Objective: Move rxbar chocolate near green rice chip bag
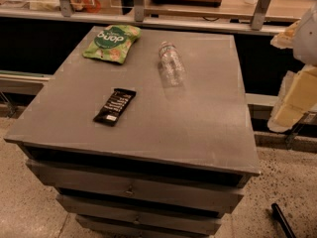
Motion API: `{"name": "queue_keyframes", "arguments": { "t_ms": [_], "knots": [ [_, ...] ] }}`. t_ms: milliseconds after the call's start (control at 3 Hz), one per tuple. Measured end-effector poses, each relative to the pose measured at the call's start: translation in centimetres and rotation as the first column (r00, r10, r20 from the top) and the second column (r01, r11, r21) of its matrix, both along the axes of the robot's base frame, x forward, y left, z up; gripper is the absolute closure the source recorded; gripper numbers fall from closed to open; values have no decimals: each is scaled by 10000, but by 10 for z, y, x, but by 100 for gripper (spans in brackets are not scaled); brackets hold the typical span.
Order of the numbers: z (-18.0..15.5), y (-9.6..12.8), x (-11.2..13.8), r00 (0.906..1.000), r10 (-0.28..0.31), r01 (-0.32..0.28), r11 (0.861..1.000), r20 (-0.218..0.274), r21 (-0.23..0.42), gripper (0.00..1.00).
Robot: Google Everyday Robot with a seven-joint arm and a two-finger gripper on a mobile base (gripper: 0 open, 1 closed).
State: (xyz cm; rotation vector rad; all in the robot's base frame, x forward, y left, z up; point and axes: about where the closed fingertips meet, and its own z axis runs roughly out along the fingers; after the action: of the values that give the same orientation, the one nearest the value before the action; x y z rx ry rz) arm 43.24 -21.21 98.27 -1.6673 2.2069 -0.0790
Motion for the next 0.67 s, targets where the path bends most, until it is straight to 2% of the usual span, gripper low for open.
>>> {"name": "queue_keyframes", "arguments": {
  "t_ms": [333, 667],
  "knots": [
    [-15, 23, -16, 10000, -31, 21, 9873, 65, 1587, 0],
    [-48, 32, -29, 9992, -241, 136, 9534, 311, 3014, 0]
  ]
}}
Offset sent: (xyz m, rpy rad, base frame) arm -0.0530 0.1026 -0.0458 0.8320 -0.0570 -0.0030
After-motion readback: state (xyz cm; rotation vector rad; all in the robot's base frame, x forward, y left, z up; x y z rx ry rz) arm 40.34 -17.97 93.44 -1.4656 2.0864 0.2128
